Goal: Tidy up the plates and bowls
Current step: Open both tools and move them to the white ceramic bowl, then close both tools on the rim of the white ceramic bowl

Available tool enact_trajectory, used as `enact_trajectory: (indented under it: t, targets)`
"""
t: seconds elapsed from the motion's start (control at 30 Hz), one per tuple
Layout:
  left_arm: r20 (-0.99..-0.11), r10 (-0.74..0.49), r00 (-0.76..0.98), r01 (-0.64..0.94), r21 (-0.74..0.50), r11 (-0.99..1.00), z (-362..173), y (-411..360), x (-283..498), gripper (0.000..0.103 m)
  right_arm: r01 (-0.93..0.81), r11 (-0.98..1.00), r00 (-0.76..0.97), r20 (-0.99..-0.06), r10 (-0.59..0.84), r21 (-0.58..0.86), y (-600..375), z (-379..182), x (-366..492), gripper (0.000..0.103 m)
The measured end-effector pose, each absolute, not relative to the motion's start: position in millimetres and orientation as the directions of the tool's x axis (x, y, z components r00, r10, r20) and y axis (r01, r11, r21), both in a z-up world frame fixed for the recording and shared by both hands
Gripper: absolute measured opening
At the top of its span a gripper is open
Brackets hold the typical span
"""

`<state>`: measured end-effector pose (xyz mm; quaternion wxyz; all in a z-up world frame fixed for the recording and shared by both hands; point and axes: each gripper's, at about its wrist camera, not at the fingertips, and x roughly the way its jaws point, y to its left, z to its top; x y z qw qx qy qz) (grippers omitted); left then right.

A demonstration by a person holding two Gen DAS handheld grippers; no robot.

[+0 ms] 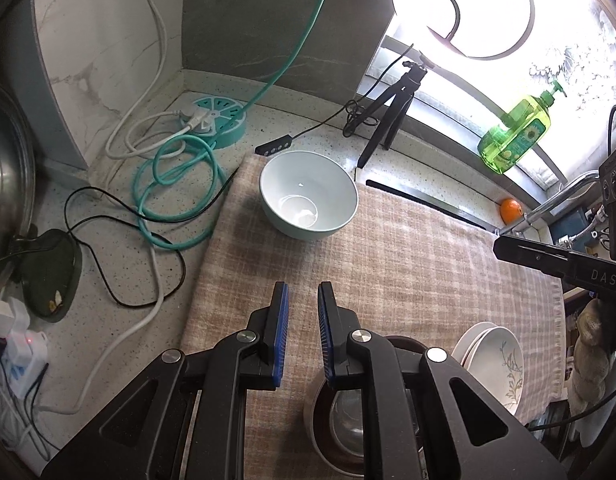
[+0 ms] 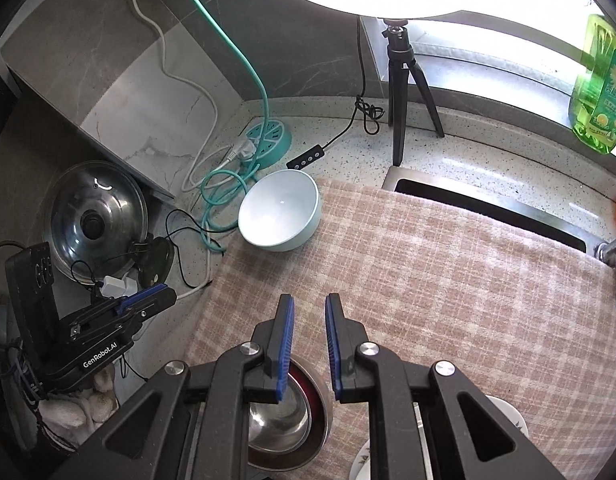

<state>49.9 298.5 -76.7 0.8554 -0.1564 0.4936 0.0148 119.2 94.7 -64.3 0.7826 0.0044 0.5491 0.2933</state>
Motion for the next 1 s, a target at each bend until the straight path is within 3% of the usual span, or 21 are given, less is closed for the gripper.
enact_trajectory:
  t: [0.23,0.47,0.63,1.0]
  targets:
    - [-0.847,-0.135,0.514,-0.164,-0.251,0.954,-75.9,302.6,64.9,0.013,-0.452,0.838,0.236,-0.866,0.442,0.304,102.7,-67.5,132.9,0.015]
    - [-0.850,-0.218,0.479,-0.189,-0.343,0.920,-85.5,325.4,83.7,0.013,-0.439,0.835,0.223,-0.860,0.458,0.331,105.9,-63.0,150.8,0.015]
    - [-0.857,-0.217,0.468,-0.208,-0.346,0.915,-92.5,340.2,97.0,0.013,-0.441,0.831,0.225,-0.854,0.469,0.340,111.5,-62.2,162.1,0.021]
    - [-0.869,-0.195,0.455,-0.197,-0.312,0.929,-103.8,352.7,126.5,0.013,-0.459,0.832,0.243,-0.856,0.456,0.312,137.4,-78.5,179.9,0.021]
